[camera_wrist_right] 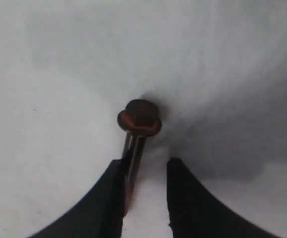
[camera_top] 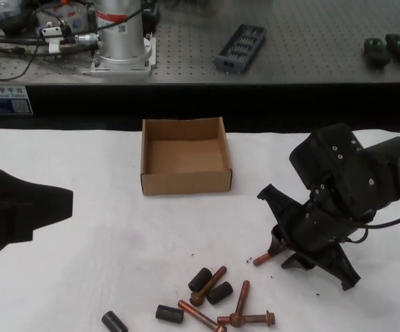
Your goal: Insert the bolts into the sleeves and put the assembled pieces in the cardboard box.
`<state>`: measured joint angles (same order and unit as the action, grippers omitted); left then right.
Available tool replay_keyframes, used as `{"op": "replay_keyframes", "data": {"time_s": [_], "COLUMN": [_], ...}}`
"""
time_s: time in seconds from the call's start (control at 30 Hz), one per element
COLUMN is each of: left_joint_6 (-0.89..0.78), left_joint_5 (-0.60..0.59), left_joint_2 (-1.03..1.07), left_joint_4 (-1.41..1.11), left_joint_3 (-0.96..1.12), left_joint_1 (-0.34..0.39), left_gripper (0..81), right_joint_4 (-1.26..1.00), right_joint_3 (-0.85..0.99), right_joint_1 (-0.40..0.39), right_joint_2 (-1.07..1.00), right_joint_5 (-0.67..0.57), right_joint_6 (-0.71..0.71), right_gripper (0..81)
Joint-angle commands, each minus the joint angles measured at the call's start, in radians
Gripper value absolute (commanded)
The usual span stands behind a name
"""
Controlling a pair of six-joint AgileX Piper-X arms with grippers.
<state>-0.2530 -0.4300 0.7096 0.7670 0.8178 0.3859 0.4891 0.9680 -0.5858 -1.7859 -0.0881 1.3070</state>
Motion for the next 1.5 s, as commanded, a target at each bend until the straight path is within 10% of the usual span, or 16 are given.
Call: {"op": "replay_keyframes", "data": {"time_s": [0.0,1.47], "left_joint_6": [0.000,0.001], "left_joint_5": [-0.009,-0.031], "left_joint_2": [-0.007,-0.007], "left_joint_4": [-0.005,-0.005], "left_joint_3": [0.013,0.013], "left_joint_1": [0.002,0.002], "left_gripper": [8.7,8.7], "right_joint_4": [0.008,0.172], "right_joint_3": [0.021,0.140], "right_joint_1": [0.002,0.007], "right_joint_2": [-0.018,-0.122], "right_joint_5": [-0.012,0.057], "right_joint_6": [0.009,-0.250], "right_gripper": [21.4,16.2]}}
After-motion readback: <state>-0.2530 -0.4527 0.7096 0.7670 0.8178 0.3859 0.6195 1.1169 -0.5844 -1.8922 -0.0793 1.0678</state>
